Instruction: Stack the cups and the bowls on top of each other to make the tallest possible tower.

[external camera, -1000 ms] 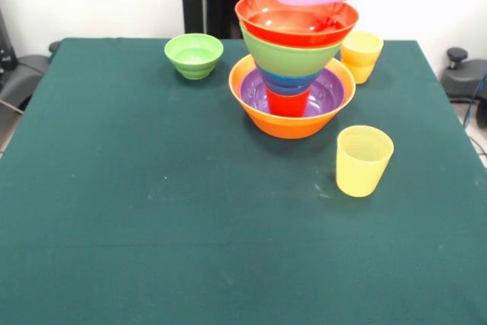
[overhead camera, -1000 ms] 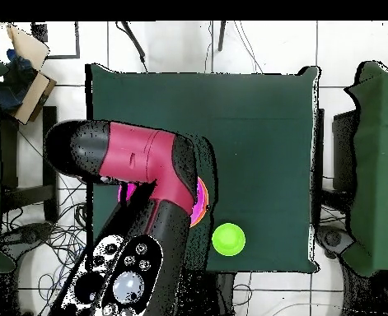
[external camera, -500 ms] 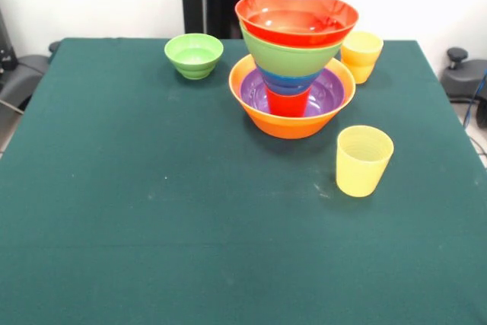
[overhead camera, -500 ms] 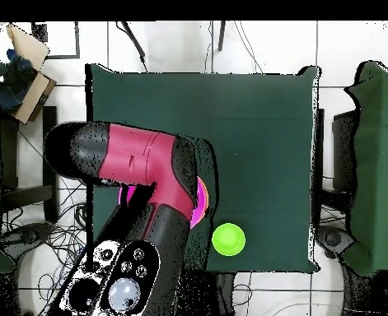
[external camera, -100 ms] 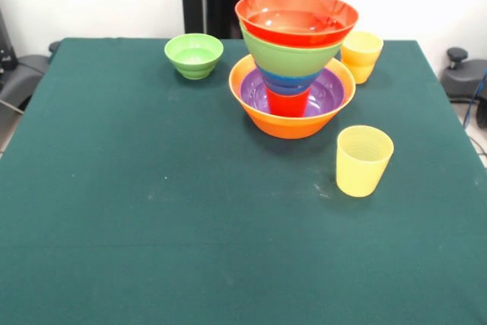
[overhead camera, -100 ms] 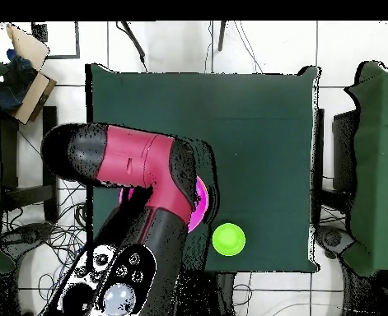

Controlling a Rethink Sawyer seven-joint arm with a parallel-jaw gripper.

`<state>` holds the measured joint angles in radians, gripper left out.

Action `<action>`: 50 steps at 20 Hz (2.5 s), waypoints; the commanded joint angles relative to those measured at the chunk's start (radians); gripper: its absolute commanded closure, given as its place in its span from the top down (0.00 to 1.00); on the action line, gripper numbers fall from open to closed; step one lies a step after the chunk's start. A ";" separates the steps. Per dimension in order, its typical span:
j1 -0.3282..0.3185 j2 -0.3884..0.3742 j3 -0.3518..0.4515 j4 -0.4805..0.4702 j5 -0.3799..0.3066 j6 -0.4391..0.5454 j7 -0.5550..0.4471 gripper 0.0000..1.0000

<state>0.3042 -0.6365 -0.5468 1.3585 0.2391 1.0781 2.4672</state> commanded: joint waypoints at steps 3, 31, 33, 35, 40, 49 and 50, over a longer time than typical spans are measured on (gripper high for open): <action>0.020 0.089 0.033 0.097 -0.063 -0.040 0.175 0.00; 0.040 0.097 0.018 0.170 -0.055 -0.148 0.144 0.00; 0.040 0.102 0.016 0.169 -0.058 -0.154 0.146 0.00; 0.037 0.105 0.017 0.171 -0.059 -0.164 0.143 0.00; 0.029 0.107 0.030 0.174 -0.054 -0.172 0.132 0.00; 0.029 0.121 0.030 0.178 -0.060 -0.204 0.134 0.00; 0.030 0.123 0.029 0.180 -0.062 -0.209 0.134 0.00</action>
<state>0.3303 -0.5864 -0.5725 1.4710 0.2395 0.9520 2.4672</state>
